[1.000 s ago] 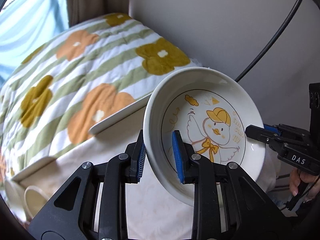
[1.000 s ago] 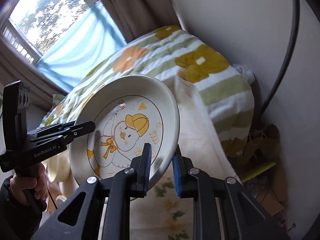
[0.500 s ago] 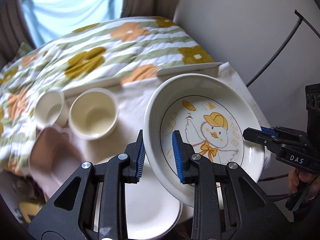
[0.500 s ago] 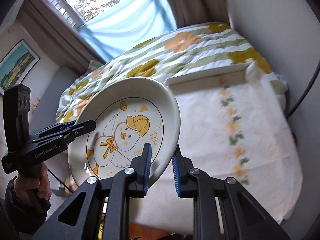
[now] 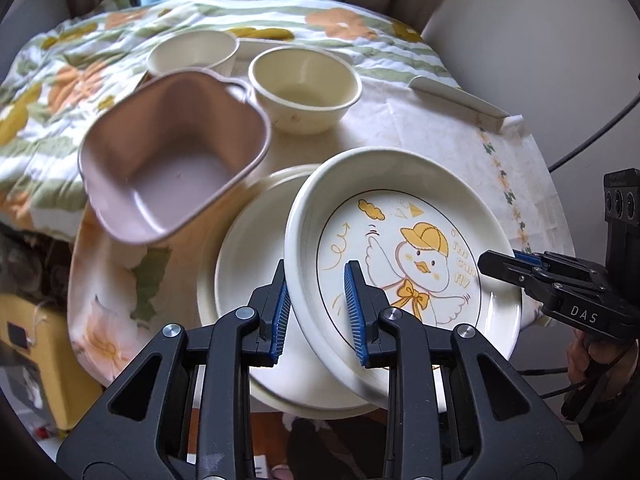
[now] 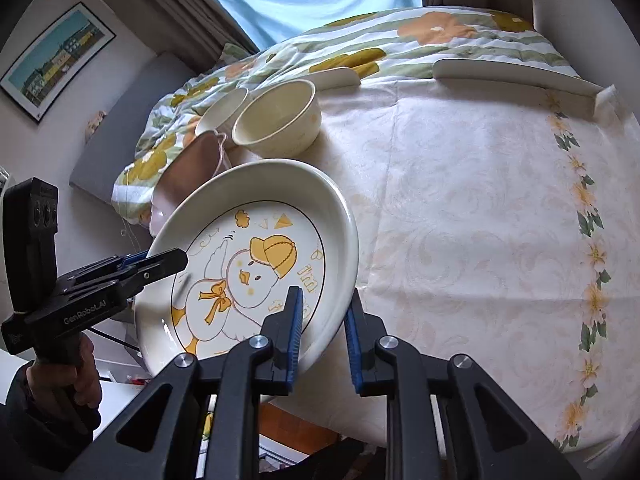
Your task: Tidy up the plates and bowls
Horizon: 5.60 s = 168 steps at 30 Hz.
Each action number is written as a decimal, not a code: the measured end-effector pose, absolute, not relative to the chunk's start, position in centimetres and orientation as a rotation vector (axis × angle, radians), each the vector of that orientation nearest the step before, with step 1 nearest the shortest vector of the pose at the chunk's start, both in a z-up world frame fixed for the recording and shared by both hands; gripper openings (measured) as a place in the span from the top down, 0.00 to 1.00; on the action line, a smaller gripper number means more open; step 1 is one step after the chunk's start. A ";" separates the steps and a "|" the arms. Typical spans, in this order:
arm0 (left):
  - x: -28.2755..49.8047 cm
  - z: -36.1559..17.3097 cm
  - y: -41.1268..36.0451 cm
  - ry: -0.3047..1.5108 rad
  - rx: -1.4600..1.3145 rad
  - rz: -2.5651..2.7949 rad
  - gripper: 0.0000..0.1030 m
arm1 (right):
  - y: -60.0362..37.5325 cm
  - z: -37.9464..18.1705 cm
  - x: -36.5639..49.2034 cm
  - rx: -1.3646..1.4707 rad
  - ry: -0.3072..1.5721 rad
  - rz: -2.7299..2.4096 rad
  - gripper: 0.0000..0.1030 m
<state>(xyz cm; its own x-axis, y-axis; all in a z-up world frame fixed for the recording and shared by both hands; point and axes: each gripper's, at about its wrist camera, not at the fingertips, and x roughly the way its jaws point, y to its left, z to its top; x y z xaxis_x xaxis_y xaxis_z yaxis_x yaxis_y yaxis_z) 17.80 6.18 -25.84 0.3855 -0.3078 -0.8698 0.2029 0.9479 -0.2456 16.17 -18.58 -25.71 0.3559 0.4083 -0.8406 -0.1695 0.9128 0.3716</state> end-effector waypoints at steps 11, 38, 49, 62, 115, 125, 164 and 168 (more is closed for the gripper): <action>17.4 -29.1 6.3 1.134 -0.049 -0.264 0.78 | -16.2 -26.2 17.0 0.065 1.137 0.379 0.82; 16.3 -29.7 1.5 1.023 0.452 -0.045 0.78 | -13.8 -27.2 16.2 -0.080 1.124 0.388 0.82; 15.9 -29.7 1.5 1.018 0.465 -0.018 0.78 | -13.2 -27.6 16.1 -0.101 1.124 0.380 0.82; 16.2 -29.4 1.9 1.033 0.434 -0.016 0.78 | -13.5 -27.6 16.2 -0.082 1.129 0.383 0.82; 27.0 -31.1 19.2 1.144 -0.459 0.139 0.61 | 0.7 -28.9 33.5 -0.047 1.248 0.724 0.63; 27.7 -31.7 19.4 1.157 -0.407 0.132 0.76 | 0.5 -29.6 33.9 -0.082 1.235 0.647 0.88; 17.7 -19.4 -14.9 0.983 -0.031 -0.394 0.76 | -30.8 -17.2 14.8 0.115 0.890 0.192 0.89; 17.8 -22.6 -19.0 1.039 -0.004 -0.462 0.76 | -33.0 -19.1 14.3 0.137 0.910 0.124 0.89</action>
<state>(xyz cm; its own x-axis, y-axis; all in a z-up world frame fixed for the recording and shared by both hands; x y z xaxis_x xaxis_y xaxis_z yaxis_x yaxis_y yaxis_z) 17.82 -19.03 -22.56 0.4205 -0.3705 -0.8282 0.3672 0.9042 -0.2181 14.29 -33.02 -19.05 0.6074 0.1655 -0.7769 -0.0491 0.9840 0.1712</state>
